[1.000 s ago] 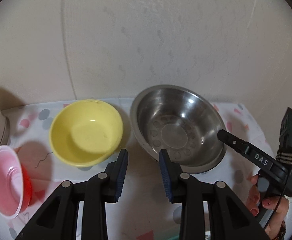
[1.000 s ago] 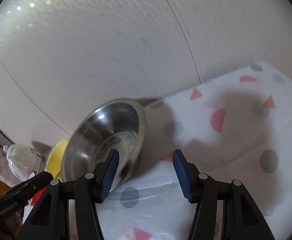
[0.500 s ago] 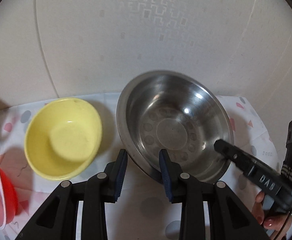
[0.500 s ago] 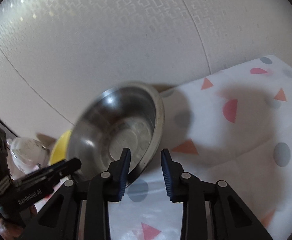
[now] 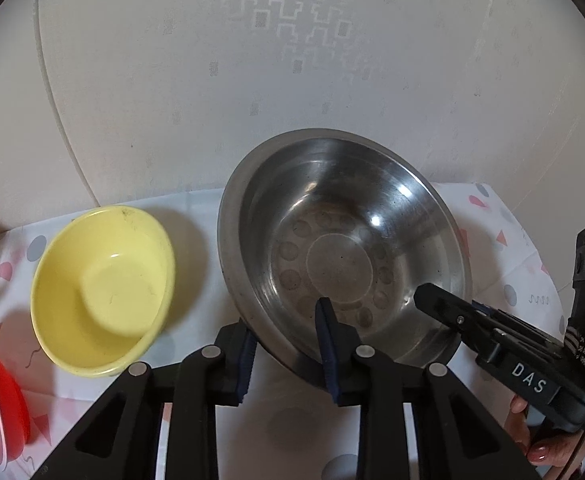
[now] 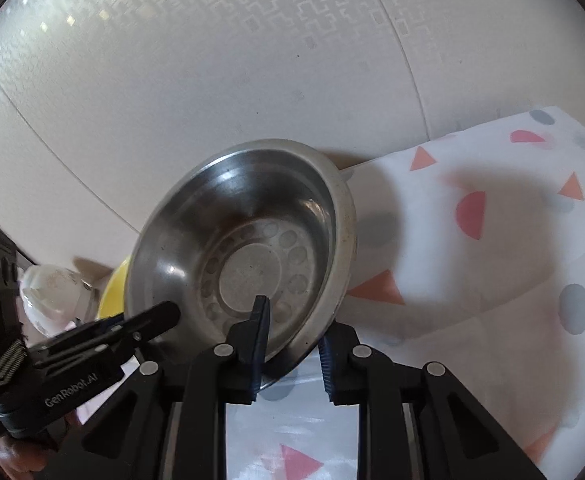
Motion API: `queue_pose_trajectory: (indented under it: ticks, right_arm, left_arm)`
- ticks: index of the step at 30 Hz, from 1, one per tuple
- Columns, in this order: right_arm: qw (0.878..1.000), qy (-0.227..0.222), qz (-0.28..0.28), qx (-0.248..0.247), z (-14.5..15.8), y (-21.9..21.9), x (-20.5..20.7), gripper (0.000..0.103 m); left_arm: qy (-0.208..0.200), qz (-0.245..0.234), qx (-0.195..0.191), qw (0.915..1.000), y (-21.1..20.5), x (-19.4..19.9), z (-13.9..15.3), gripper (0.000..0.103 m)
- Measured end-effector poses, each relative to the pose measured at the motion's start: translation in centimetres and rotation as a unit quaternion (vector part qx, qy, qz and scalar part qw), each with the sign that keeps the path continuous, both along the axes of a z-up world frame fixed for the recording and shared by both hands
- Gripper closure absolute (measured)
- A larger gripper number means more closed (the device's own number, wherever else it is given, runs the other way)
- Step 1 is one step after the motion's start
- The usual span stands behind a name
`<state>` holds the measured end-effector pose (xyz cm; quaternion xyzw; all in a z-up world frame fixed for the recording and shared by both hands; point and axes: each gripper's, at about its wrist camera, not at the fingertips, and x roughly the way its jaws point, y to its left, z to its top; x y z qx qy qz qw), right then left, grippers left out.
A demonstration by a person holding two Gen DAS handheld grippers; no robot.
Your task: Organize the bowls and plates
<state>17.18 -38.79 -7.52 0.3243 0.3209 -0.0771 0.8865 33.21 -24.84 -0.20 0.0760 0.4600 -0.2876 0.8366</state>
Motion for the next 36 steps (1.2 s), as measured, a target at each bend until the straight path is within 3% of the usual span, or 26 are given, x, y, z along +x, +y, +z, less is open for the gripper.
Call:
queue_pose_trajectory:
  ticks: [6, 15, 23, 29, 36]
  right_arm:
    - [1.0, 0.003, 0.006, 0.012, 0.4, -0.1, -0.4, 0.08]
    - [0.998, -0.029, 0.028, -0.056, 3.7, 1.7, -2.4, 0.08]
    - [0.987, -0.06, 0.081, -0.125, 6.9, 4.0, -4.5, 0.08]
    - [0.988, -0.071, 0.107, -0.088, 7.7, 5.4, -5.9, 0.08]
    - [0.985, -0.09, 0.116, -0.095, 8.4, 9.3, -9.3, 0.08]
  left_arm:
    - [0.004, -0.005, -0.018, 0.9998, 0.7, -0.8, 0.6, 0.075]
    - [-0.011, 0.001, -0.051, 0.9986, 4.4, -2.9, 3.2, 0.074]
    - [-0.027, 0.02, -0.081, 0.9962, 8.5, -5.3, 5.2, 0.074]
    - [-0.065, 0.024, -0.093, 0.9932, 11.0, -9.3, 7.4, 0.074]
    - [-0.088, 0.034, -0.108, 0.9897, 15.0, -13.8, 7.7, 0.074]
